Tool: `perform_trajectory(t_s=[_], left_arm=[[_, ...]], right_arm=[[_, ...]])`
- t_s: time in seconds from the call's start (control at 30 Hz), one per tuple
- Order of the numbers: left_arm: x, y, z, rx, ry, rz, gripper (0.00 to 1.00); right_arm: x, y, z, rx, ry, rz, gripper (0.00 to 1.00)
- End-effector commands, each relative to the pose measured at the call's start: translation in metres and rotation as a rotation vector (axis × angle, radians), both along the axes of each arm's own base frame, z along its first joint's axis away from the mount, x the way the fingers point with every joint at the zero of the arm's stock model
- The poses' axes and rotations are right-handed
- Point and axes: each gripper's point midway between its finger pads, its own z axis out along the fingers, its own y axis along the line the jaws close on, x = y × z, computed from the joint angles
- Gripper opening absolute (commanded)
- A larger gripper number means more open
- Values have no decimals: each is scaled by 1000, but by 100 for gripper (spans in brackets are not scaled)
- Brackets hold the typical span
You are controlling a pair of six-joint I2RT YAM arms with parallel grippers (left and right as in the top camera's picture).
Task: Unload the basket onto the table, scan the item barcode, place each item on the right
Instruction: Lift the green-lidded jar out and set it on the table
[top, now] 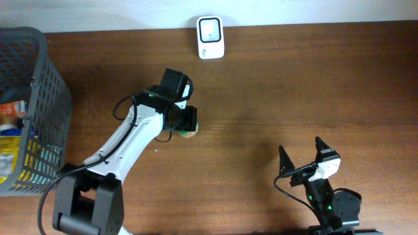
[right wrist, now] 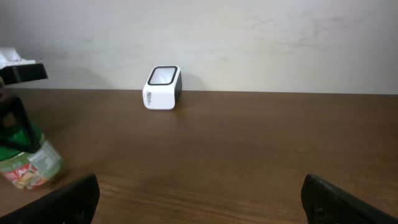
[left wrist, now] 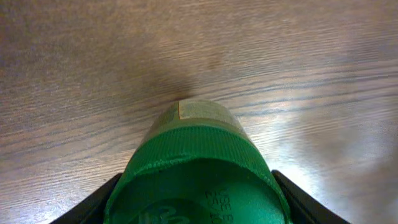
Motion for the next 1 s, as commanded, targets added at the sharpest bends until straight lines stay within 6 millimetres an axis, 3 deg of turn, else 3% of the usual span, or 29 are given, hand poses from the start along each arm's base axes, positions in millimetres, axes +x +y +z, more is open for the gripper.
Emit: perform_trajectory(t_s=[0.0, 0.07, 0.2, 0.3, 0.33, 0.37, 0.5, 0.6, 0.7, 0.73, 0.77, 0.83, 0.97], left_arm=[[9, 5, -12, 40, -19, 27, 48], [13, 3, -15, 37, -26, 27, 51], [14, 3, -26, 42, -12, 26, 73], [14, 3, -27, 44, -10, 26, 82], [15, 3, -27, 44, -11, 26, 94], [15, 2, -27, 43, -13, 26, 99], [20, 3, -23, 45, -28, 32, 99], [31, 5, -8, 50, -64, 43, 99], [45, 6, 27, 30, -113, 61, 99], [49, 8, 43, 22, -136, 69, 99], [55, 14, 73, 7, -180, 85, 99], [58, 23, 102, -6, -220, 104, 99], [55, 63, 182, -27, -331, 187, 99]], right_arm=[[-1, 3, -3, 7, 11, 12, 98], [-1, 3, -3, 7, 11, 12, 98], [-1, 3, -3, 7, 11, 12, 98], [-1, 3, -3, 7, 11, 12, 98], [-1, 3, -3, 7, 11, 12, 98], [-1, 3, -3, 7, 11, 12, 98], [-1, 3, -3, 7, 11, 12, 98], [-1, 3, -3, 7, 11, 12, 98], [-1, 3, -3, 7, 11, 12, 98], [-1, 3, -3, 7, 11, 12, 98], [-1, 3, -3, 7, 11, 12, 98], [-1, 3, -3, 7, 11, 12, 98], [-1, 3, -3, 7, 11, 12, 98]])
